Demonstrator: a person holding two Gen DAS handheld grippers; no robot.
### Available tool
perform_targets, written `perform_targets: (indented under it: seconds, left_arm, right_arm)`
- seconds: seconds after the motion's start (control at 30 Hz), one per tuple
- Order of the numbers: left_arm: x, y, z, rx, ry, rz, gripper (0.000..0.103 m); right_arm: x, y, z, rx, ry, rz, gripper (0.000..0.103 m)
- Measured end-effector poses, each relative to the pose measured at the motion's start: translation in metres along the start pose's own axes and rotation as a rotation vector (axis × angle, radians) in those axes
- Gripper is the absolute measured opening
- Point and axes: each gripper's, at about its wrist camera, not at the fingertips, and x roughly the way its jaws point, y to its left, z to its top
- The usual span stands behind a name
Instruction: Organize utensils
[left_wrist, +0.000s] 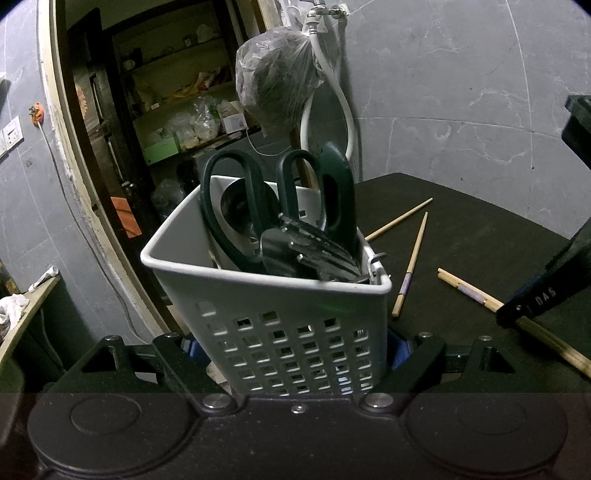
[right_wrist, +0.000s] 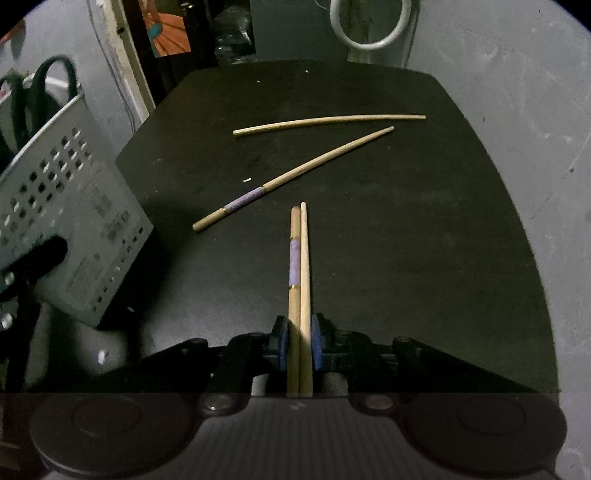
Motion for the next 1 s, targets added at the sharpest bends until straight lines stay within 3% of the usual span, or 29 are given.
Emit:
perform_targets:
  seconds: [0.3,0.7,0.77,0.83,1.0]
  left_arm:
    - [0.001,0.001,0.000,-0.001,0.000,-0.001,0.088]
    - [0.005,0.000,-0.003,-0.013,0.001,-0.001,0.088]
    - [0.006,0.001,-0.004,-0.019,0.002,-0.002,0.088]
    - [0.006,0.002,-0.004,-0.025,0.003,-0.004,0.088]
    - [0.006,0.003,-0.003,-0.038,0.007,-0.010,0.089]
  right_arm:
    - [0.010,0.013,0.015,-0.062,0.021,-0.014,0.027]
    - [0.019,0.011,0.037,-0.087,0.104,0.010,0.027]
    - [0.023,0.010,0.042,-0.088,0.114,0.015,0.026]
    - [0.024,0.011,0.044,-0.093,0.120,0.010,0.014]
    - [0.024,0.009,0.043,-0.110,0.117,0.015,0.013]
